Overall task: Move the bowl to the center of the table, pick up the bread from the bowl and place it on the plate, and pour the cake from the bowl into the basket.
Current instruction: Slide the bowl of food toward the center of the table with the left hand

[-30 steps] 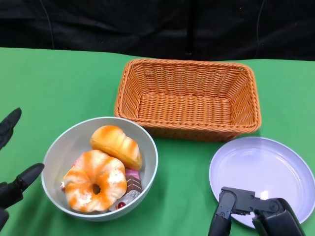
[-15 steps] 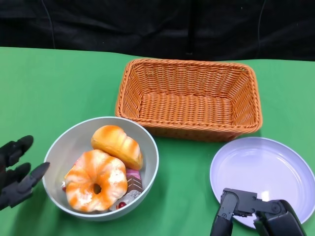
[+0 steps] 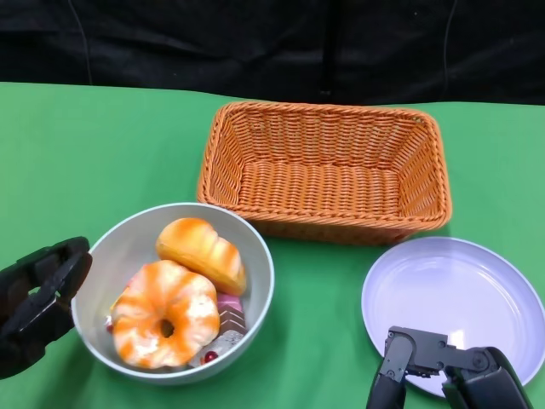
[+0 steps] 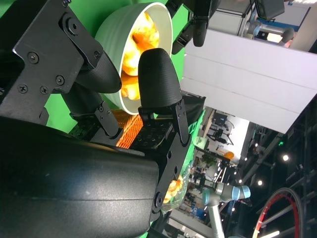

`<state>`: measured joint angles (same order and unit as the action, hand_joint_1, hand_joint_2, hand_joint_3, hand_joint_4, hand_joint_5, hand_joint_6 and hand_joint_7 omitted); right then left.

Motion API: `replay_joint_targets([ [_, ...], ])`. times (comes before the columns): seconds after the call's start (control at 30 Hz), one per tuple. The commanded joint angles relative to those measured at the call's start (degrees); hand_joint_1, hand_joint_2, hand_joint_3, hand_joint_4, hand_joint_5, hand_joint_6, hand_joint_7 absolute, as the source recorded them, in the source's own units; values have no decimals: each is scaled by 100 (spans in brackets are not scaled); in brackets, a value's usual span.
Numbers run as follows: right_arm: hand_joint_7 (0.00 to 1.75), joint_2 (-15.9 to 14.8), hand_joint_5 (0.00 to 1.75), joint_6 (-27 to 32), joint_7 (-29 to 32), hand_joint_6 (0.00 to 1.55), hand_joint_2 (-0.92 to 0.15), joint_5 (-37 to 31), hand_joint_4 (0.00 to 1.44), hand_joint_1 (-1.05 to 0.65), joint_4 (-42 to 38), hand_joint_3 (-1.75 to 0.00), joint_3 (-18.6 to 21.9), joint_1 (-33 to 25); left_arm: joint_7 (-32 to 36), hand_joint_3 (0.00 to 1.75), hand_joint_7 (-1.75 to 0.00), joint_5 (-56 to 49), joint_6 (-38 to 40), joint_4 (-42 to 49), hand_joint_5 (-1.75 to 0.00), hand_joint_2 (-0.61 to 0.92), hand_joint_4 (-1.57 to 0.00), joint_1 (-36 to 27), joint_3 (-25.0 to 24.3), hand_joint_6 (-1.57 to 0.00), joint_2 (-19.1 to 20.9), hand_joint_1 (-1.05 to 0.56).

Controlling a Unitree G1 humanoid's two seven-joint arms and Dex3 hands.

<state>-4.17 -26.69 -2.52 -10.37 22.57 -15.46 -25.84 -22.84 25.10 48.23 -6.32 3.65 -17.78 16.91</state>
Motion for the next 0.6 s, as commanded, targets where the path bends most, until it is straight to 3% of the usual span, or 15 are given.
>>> replay_joint_targets([
  [0.03,147,-80,175,-40,-51,89,-16,45,96,9,175,-175,16,-25,-100,32,0,326,213,-409,-2,92,-15,-130,18,-12,11,-70],
  [0.4,147,-35,174,5,1,87,-14,-64,91,10,310,-174,38,-32,316,31,0,843,708,-1000,-1,92,-13,-447,-23,-12,-264,-70],
  [0.5,129,-19,161,-189,78,82,-20,-160,86,9,317,-157,13,-19,433,29,-1,904,835,-1088,-1,92,-13,-460,28,-13,-331,-70],
  [0.6,106,-50,139,-240,130,64,-30,-393,68,5,440,-138,-39,4,360,33,0,869,804,-1099,0,92,-12,-461,203,-10,-285,-70],
])
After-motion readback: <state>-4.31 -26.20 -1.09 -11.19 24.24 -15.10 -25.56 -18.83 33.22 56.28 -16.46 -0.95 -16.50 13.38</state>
